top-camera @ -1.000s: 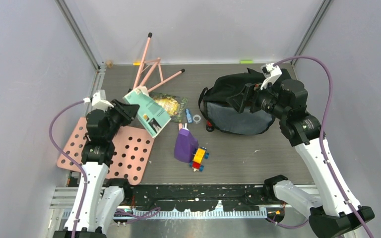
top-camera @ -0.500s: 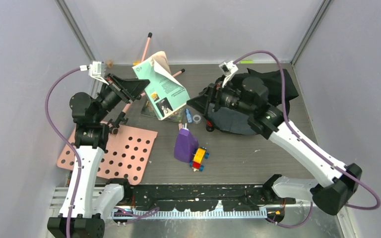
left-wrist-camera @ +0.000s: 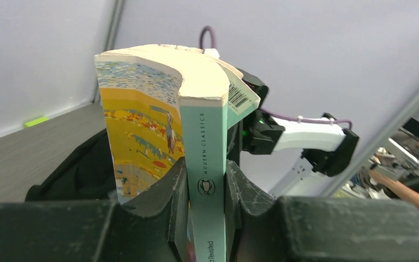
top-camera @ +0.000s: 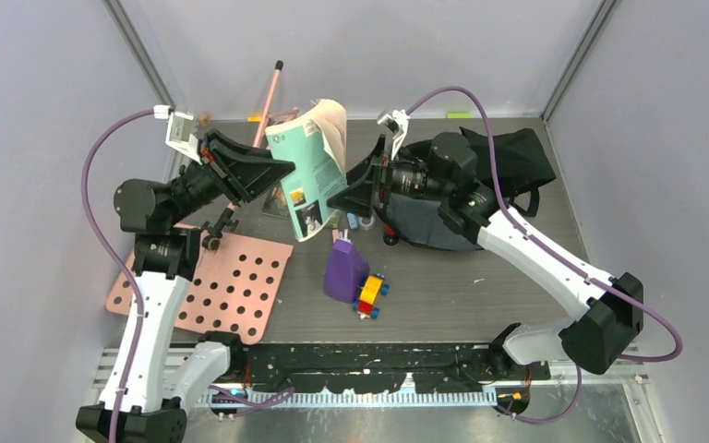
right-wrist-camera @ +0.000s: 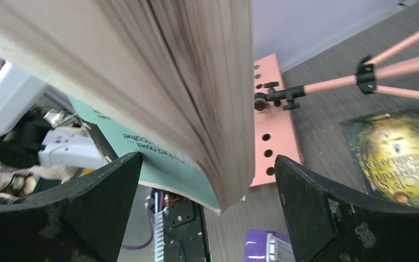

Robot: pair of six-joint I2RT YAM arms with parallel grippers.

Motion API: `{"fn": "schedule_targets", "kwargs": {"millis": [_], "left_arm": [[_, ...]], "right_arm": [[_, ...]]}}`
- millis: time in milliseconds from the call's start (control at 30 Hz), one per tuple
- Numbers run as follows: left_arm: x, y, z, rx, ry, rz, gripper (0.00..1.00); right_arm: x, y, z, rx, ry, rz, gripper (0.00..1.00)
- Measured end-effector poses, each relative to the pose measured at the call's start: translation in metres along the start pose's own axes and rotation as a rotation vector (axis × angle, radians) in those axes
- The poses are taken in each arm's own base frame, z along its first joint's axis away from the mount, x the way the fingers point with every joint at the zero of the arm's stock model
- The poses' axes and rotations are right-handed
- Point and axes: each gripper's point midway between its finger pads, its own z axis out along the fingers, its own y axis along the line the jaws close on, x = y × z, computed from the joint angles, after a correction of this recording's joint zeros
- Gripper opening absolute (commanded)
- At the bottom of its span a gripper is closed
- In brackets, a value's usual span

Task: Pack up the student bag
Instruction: Pick up the book from the center of the board.

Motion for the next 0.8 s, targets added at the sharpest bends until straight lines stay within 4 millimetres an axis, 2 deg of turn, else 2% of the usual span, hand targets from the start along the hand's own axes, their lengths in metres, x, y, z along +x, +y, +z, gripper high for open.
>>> {"fn": "schedule_targets", "kwargs": {"millis": [100, 233, 467, 533, 800], "left_arm": [[-0.001, -0.019, 0.001, 0.064, 0.024, 0.021, 0.0], [-0.001, -0.035, 0.002, 0.12, 0.047, 0.045, 0.0], [0.004, -0.045, 0.002, 0.169, 0.078, 0.055, 0.0], [0.003, -0.046, 0.002, 0.176, 0.08, 0.059, 0.0], [0.003, -0.043, 0.005, 0.186, 0.077, 0.071, 0.0]], "right_arm": [[-0.001, 0.015, -0.001, -0.08, 0.014, -0.019, 1.0], [-0.001, 0.025, -0.003, -0.131, 0.028, -0.039, 1.0], [0.0, 0.034, -0.005, -0.188, 0.042, -0.075, 1.0], [-0.002, 0.036, -0.005, -0.199, 0.036, -0.088, 0.97], [-0.02, 0.058, -0.015, -0.259, -0.025, -0.159, 0.57]]}}
